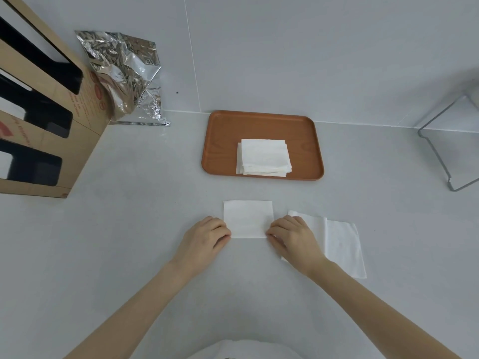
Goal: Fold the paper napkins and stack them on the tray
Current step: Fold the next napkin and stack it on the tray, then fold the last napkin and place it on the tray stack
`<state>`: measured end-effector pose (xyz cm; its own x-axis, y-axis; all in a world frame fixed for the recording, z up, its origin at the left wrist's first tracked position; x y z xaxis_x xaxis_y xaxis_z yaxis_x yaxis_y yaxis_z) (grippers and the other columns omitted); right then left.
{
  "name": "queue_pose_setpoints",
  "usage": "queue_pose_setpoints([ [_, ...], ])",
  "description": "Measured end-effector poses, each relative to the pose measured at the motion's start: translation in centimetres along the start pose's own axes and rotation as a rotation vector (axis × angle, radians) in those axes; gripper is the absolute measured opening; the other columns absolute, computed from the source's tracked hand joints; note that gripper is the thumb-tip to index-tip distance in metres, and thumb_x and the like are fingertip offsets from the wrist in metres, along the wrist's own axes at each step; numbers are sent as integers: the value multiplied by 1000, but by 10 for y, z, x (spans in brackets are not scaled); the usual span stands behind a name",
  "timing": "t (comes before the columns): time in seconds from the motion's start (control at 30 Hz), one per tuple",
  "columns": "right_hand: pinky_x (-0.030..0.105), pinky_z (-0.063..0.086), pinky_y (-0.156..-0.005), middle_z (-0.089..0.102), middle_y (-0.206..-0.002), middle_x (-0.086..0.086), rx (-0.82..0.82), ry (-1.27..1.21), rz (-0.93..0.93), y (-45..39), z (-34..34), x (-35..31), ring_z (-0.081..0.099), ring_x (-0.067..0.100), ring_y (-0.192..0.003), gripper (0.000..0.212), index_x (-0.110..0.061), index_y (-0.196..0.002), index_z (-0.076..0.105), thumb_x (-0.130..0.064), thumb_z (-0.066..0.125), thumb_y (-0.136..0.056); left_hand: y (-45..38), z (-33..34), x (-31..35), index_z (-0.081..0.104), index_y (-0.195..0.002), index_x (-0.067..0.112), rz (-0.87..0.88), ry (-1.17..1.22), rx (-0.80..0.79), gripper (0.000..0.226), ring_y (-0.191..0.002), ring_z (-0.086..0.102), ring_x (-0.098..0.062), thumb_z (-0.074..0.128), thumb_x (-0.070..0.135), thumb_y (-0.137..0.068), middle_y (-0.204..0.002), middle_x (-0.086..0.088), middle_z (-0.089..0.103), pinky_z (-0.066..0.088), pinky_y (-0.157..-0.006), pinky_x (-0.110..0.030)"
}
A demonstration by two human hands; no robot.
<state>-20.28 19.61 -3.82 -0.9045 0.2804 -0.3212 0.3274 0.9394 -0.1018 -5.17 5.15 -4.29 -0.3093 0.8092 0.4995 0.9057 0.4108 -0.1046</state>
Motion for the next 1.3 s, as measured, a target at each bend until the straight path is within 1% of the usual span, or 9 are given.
queue_pose_setpoints([
  [0.23,24,34,-71,67,-75,2,38,-160,116,-16,-26,4,60,23,-71,22,-13,-76,60,-24,41,-80,-28,-16,11,60,-82,12,-39,178,-72,17,-81,47,-4,48,23,-85,-85,-2,64,40,-72,-20],
  [0.37,9,39,-67,63,-75,-5,121,-423,212,-41,-70,14,56,0,-72,8,-10,-84,63,-8,56,-86,-65,-49,23,63,-82,11,-119,390,-11,7,-68,54,8,57,8,-84,-73,4,61,38,-59,-4],
  [0.57,3,44,-59,63,-77,-3,204,-809,361,-87,-110,39,57,-4,-64,10,-13,-85,66,-7,57,-86,-129,-83,27,66,-86,16,-114,528,37,9,-69,60,-13,58,11,-84,-74,5,65,49,-70,-19],
  [0.67,4,45,-58,63,-73,-4,244,-804,394,-116,-111,56,56,-6,-57,10,-14,-88,63,-9,55,-87,-165,-82,18,67,-86,14,-132,527,28,11,-68,61,-14,56,12,-85,-74,3,64,50,-73,-31],
  [0.77,14,48,-62,61,-69,-3,232,-770,443,-144,-96,79,55,-5,-54,9,-15,-89,61,-10,53,-88,-198,-71,5,67,-89,12,-151,452,-6,14,-61,59,-3,52,12,-87,-76,3,66,48,-66,-18],
  [0.87,29,49,-71,65,-76,6,193,-684,484,-166,-72,99,60,8,-65,9,-16,-87,61,-13,53,-88,-221,-53,-7,66,-92,9,-174,344,-51,17,-67,61,-12,49,10,-88,-88,-10,71,45,-65,-13],
  [1.0,5,39,-62,60,-79,-6,171,-550,474,-179,-52,113,52,3,-70,11,-11,-90,62,-14,51,-89,-235,-34,-16,66,-93,5,-156,250,-36,18,-76,53,-13,49,9,-88,-88,-8,67,35,-62,-14],
  [1.13,6,38,-62,59,-85,0,174,-485,440,-179,-43,118,48,3,-65,7,-12,-84,63,-9,57,-83,-234,-24,-22,65,-87,9,-148,207,40,12,-72,52,-15,54,14,-85,-84,-7,59,43,-67,-22],
  [1.3,37,49,-73,56,-90,3,199,-424,450,-177,-40,116,48,10,-67,5,-12,-82,63,-10,58,-82,-225,-20,-24,65,-86,12,-174,144,97,9,-68,51,-17,58,16,-82,-87,-9,61,53,-71,-42],
])
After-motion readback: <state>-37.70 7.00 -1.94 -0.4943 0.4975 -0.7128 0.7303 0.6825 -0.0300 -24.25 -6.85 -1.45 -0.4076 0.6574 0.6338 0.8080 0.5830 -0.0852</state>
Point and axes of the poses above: each hand's wrist, its own y-axis away from the middle knuckle, its own z-axis out of the palm, x = y × z, the point moved 3 cm from there along -y, towards the middle knuckle
